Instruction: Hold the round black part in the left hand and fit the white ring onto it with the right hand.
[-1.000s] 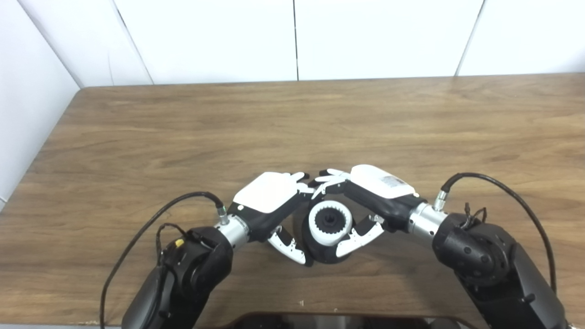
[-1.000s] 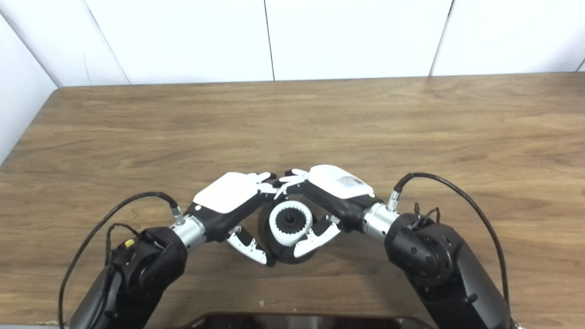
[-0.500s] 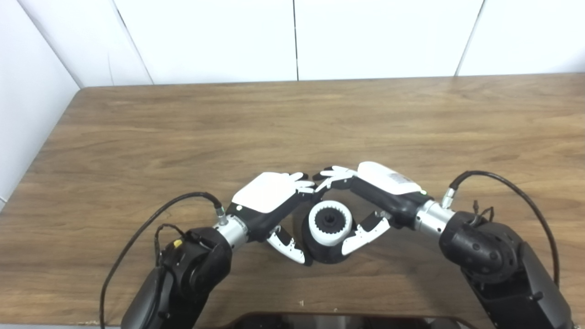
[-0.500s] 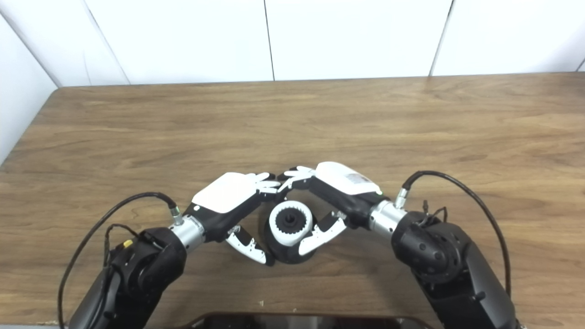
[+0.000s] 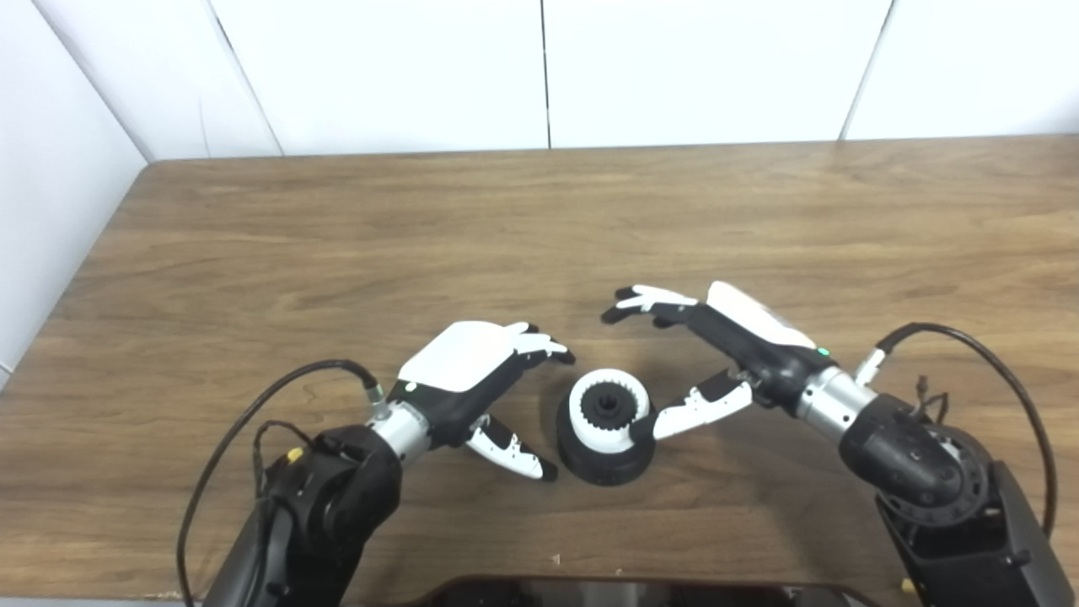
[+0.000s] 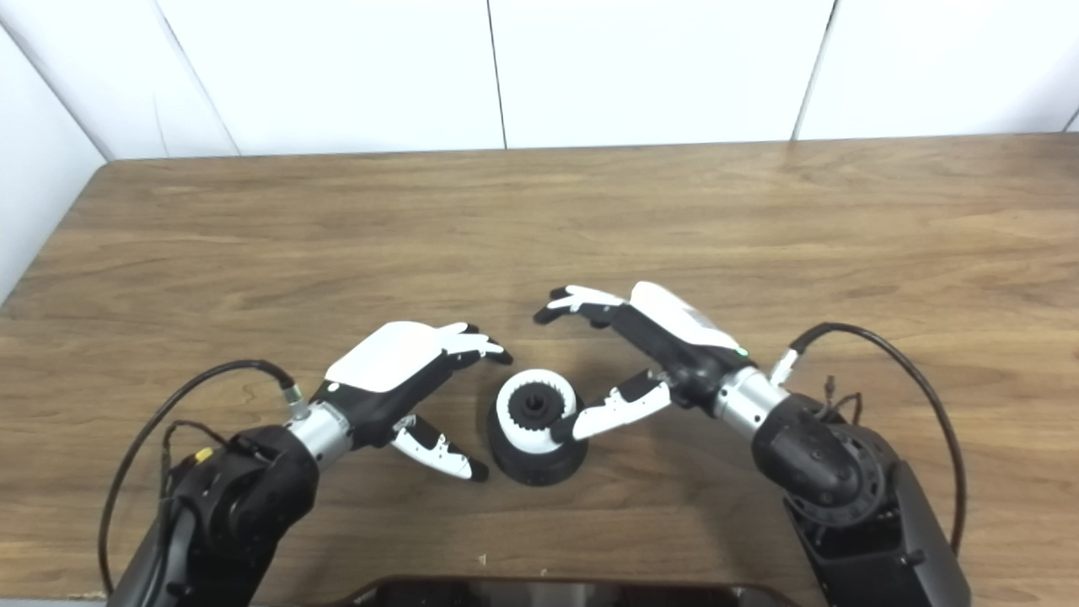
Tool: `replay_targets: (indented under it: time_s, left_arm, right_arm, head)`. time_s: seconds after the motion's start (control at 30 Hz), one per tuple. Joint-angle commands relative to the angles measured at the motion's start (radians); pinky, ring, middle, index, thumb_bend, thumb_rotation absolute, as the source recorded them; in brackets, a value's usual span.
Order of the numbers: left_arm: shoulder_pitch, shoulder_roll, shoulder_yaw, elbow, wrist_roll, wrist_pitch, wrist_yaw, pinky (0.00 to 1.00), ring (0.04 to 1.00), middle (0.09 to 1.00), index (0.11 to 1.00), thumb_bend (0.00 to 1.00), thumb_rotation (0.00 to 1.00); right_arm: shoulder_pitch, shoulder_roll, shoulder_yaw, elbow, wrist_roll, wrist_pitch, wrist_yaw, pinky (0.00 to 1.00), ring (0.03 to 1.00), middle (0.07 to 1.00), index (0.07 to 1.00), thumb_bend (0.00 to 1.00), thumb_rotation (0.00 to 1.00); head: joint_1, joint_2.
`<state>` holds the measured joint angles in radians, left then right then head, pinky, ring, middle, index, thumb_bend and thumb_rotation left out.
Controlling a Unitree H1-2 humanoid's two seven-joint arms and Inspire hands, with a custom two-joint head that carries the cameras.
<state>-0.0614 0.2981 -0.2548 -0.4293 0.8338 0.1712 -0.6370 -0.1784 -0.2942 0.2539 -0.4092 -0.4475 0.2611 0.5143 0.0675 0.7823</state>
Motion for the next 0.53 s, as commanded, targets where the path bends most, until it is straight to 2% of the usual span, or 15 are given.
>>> replay_targets:
  time_s: [0.0,0.2,0.27,0.37,0.4,0.47,0.5]
  left_arm:
    - [-0.018,0.004,0.042,-0.042,-0.064,0.051,-0.005,0.89,0.962,0.917,0.904,1.0,0.36]
    - [-0.015,0.0,0.118,-0.057,-0.241,0.18,-0.033,0.86,0.957,0.946,0.946,0.98,0.4]
    - [-0.013,-0.001,0.143,-0.057,-0.303,0.228,-0.035,0.89,0.969,0.965,0.968,0.98,0.42]
    - [0.012,-0.058,0.23,-0.03,-0.474,0.269,0.014,0.94,0.976,0.981,0.979,0.91,0.48]
    - [0.024,-0.08,0.255,-0.018,-0.516,0.261,0.04,0.94,0.977,0.984,0.981,0.88,0.51]
    - [0.042,-0.123,0.288,0.002,-0.567,0.228,0.098,0.91,0.953,0.978,0.995,0.79,0.71]
    - [0.053,-0.161,0.308,0.01,-0.592,0.208,0.145,0.89,0.942,0.974,0.998,0.77,0.76]
  right_arm:
    - [-0.012,0.021,-0.032,0.001,0.041,0.01,-0.039,0.84,0.925,0.922,0.811,0.99,0.44]
    - [0.016,0.062,-0.107,0.044,0.149,0.033,-0.089,0.86,0.928,0.924,0.807,0.99,0.43]
    - [0.026,0.071,-0.127,0.053,0.178,0.04,-0.101,0.87,0.935,0.926,0.81,0.97,0.44]
    - [0.046,0.097,-0.165,0.076,0.239,0.035,-0.127,0.88,0.941,0.924,0.813,0.94,0.44]
    - [0.054,0.106,-0.174,0.081,0.248,0.035,-0.141,0.88,0.937,0.923,0.815,0.92,0.45]
    - [0.07,0.118,-0.181,0.082,0.24,0.037,-0.173,0.86,0.909,0.911,0.833,0.83,0.56]
    - [0.079,0.129,-0.186,0.085,0.239,0.029,-0.195,0.85,0.904,0.913,0.849,0.76,0.59]
  head:
    - [0.001,0.0]
    - [-0.004,-0.004]
    - [-0.009,-0.005]
    - [-0.014,-0.01]
    - [-0.017,-0.009]
    - [-0.018,-0.011]
    - [-0.019,-0.011]
